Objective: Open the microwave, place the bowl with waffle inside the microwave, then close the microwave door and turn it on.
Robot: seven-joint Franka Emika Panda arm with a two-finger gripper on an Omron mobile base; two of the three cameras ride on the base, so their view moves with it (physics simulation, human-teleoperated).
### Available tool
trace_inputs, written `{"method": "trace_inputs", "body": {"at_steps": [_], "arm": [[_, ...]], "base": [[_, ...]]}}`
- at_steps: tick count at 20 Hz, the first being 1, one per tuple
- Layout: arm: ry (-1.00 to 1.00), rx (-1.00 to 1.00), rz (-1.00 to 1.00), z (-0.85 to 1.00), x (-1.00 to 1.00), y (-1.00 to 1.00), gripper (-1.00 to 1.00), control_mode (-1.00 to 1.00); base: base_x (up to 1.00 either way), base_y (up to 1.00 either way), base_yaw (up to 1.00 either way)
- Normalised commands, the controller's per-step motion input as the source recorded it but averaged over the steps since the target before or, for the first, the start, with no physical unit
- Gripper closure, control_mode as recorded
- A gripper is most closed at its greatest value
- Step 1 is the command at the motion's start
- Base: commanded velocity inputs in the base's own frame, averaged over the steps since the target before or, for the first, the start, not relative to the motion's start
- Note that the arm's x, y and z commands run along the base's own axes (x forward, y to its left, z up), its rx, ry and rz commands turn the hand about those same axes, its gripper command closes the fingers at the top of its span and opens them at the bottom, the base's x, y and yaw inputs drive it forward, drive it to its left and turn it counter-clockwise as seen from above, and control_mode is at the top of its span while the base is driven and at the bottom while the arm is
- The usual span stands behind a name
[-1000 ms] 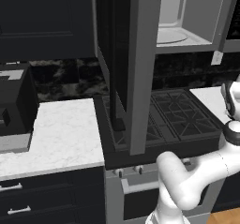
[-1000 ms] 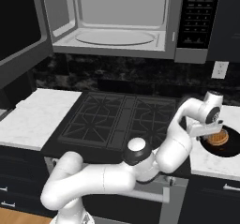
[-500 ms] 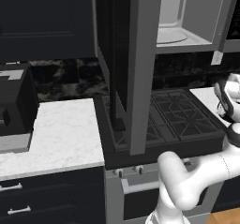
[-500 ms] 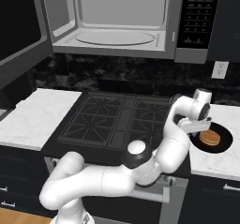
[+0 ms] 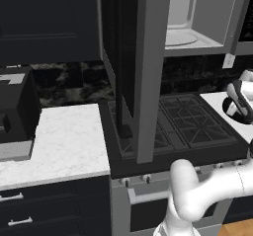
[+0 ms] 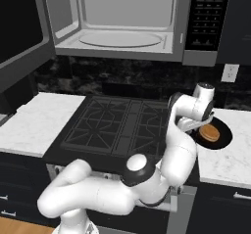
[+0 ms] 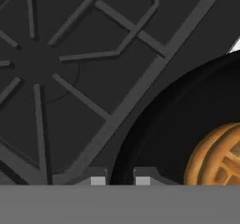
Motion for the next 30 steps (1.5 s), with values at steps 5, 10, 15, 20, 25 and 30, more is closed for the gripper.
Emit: {"method": "trace_inputs", "body": {"at_steps": [5,10,15,20,25,30], "arm": [[-0.47,-0.06,0.00,0.52,-0.77,0.40,1.00,-1.00],[-0.44,-0.05,0.00,0.47,-0.80,0.50,1.00,-1.00],[-0.30,-0.08,0.04,0.71,-0.40,0.68,1.00,-1.00],[-0.04,-0.11,0.12,1.00,-0.24,0.50,1.00,-1.00],[0.00,-0.11,0.10,0.98,-0.36,0.37,1.00,-1.00],[-0.01,-0.18,0.10,0.79,-0.54,0.42,1.00,-1.00]], "base": [[0.00,0.00,0.00],[0.00,0.00,0.00],[0.00,0.00,0.00],[0.00,0.00,0.00],[0.00,0.00,0.00],[0.00,0.00,0.00]]}}
